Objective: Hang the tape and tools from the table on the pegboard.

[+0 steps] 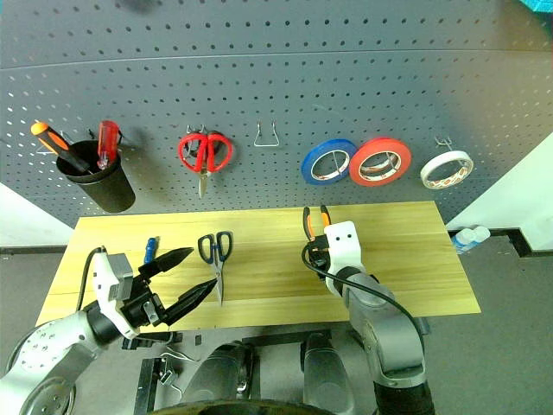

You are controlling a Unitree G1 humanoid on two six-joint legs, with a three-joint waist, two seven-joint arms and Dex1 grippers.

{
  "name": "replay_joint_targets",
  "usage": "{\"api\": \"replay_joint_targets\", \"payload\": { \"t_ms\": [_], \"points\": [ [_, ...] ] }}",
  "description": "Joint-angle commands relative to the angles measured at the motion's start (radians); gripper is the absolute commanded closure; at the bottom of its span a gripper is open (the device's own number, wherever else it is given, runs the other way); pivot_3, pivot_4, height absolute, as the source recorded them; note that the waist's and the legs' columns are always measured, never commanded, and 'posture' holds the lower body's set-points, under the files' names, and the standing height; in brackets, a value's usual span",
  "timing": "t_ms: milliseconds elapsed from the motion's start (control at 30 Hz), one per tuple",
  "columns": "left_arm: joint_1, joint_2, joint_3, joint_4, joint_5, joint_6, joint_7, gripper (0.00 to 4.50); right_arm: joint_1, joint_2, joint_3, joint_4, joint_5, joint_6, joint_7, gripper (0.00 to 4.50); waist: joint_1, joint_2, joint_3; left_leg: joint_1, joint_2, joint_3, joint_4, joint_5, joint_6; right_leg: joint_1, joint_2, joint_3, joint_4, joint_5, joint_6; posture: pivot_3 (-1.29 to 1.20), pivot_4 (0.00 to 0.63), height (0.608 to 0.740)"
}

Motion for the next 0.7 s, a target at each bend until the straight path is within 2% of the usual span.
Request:
{"api": "replay_joint_targets", "payload": {
  "t_ms": [33, 133, 267, 400, 567, 700],
  "points": [
    [-0.015, 0.007, 0.001, 0.004, 0.005, -0.025, -0.015, 0.0, 0.031, -0.006, -0.012, -0.107, 0.068, -0.096, 0.064, 2.41, 0.001, 0.0, -0.007, 0.0, 0.0, 0.0, 0.0, 0.0, 0.0, 0.0, 0.0, 0.0, 0.0, 0.0, 0.0, 0.06, 0.101, 0.724],
    [-0.032, 0.007, -0.001, 0.021, 0.009, -0.027, -0.025, 0.0, 0.048, 0.0, -0.02, -0.152, 0.129, -0.144, 0.112, 2.41, 0.001, 0.001, -0.016, 0.001, 0.0, 0.0, 0.0, 0.0, 0.0, 0.001, 0.0, 0.0, 0.0, 0.0, 0.0, 0.06, 0.093, 0.724],
    [-0.046, -0.003, 0.005, 0.03, 0.004, -0.034, -0.026, 0.0, 0.049, 0.01, -0.026, -0.2, 0.198, -0.175, 0.145, 2.41, 0.004, 0.001, -0.018, 0.014, 0.001, -0.001, -0.001, 0.0, 0.0, 0.015, 0.0, 0.0, -0.002, 0.0, 0.0, 0.06, 0.088, 0.724],
    [-0.047, -0.02, 0.014, 0.032, -0.001, -0.054, -0.022, 0.0, 0.041, 0.011, -0.019, -0.221, 0.24, -0.187, 0.149, 2.41, 0.017, 0.001, -0.025, 0.017, 0.001, -0.001, 0.0, 0.0, 0.0, 0.018, 0.001, -0.001, -0.002, 0.0, 0.0, 0.06, 0.087, 0.724],
    [-0.041, -0.046, 0.021, 0.039, 0.0, -0.088, -0.021, 0.0, -0.037, 0.029, -0.019, -0.222, 0.276, -0.207, 0.13, 2.41, 0.025, 0.002, -0.027, 0.017, 0.001, -0.001, 0.0, 0.0, 0.0, 0.018, 0.001, -0.001, -0.002, 0.0, 0.0, 0.06, 0.088, 0.724],
    [-0.032, -0.066, 0.02, 0.053, 0.009, -0.118, -0.019, 0.0, -0.194, 0.076, -0.016, -0.19, 0.277, -0.216, 0.076, 2.41, 0.022, 0.002, -0.028, 0.017, 0.001, -0.001, 0.0, 0.0, 0.0, 0.018, 0.001, -0.001, -0.001, 0.0, 0.0, 0.06, 0.089, 0.724]
  ]
}}
